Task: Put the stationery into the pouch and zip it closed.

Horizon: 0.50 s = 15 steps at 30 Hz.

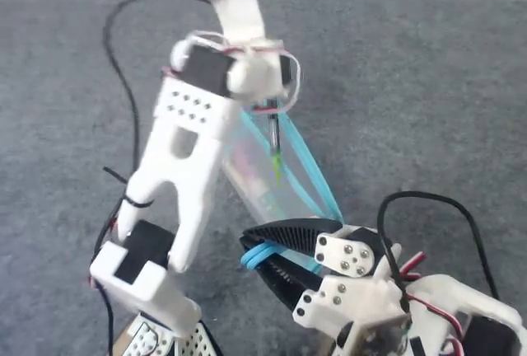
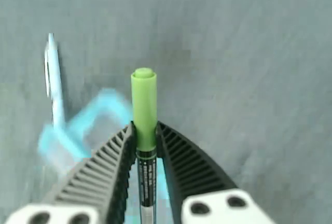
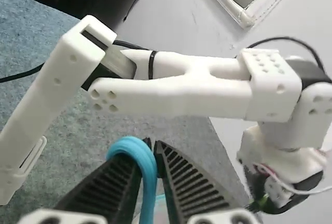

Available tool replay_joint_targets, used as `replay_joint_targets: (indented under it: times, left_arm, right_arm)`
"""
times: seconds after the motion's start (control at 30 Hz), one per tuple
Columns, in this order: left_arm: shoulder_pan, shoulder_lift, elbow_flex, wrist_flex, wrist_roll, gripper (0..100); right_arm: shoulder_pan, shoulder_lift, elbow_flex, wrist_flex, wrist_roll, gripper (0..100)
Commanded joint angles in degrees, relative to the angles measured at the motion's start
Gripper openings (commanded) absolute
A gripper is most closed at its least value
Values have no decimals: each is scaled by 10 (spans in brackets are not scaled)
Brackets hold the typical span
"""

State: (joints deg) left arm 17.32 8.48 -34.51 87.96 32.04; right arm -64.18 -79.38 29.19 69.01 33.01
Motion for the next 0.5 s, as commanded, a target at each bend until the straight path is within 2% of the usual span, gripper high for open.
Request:
replay_joint_targets:
  times: [0.0, 0.2, 0.47]
  left_arm:
    - [-10, -40, -120, -35, -4, 12]
    - [-16, -13, -138, -26, -4, 12]
    - [-62, 31, -67, 82, -15, 12]
  right_arm:
    - [-8, -2, -4, -13, 7, 7]
    - [-8, -2, -4, -13, 7, 7]
    - [-8, -2, -4, -14, 7, 7]
